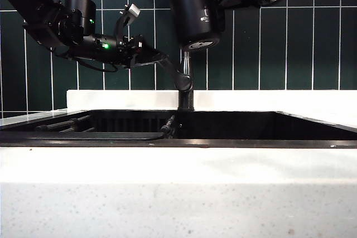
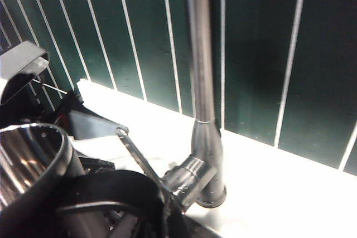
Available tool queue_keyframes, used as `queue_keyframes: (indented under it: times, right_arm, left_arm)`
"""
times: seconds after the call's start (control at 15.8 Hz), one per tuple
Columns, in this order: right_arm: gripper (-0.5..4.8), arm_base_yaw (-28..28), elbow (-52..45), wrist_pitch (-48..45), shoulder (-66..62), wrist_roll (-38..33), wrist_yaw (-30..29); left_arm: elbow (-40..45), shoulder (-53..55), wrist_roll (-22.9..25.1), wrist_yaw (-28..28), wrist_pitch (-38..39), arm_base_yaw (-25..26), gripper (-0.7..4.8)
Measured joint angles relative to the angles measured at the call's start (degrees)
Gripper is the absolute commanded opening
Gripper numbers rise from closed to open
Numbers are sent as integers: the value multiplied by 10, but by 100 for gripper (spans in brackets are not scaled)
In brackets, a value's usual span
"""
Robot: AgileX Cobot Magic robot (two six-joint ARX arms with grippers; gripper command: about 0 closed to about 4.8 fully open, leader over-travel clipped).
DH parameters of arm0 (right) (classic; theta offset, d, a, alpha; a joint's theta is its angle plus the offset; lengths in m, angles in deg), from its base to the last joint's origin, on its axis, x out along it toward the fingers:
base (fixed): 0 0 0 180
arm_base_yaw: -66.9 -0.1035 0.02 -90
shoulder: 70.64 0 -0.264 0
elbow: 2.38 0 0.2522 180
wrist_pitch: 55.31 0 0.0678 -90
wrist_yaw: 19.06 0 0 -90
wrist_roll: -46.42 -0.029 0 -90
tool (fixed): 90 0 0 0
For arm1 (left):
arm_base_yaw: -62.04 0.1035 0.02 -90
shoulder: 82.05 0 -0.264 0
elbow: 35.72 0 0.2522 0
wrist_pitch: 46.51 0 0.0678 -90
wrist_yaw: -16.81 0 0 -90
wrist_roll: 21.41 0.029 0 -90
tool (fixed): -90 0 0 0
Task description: Pick up the mug next to the sink, go to the faucet to get some water, pour the water into the sink, and finally put the mug back to its place.
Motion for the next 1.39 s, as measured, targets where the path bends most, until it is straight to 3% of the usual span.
queue_keyframes:
  times: [0.69,1.39]
  right_arm:
    - [48,0,0,0,0,19,3]
    - [48,0,0,-15,-2,20,4]
  left_arm:
    - [0,0,-26,91,-2,3,273]
    - [0,0,-25,126,13,-3,268]
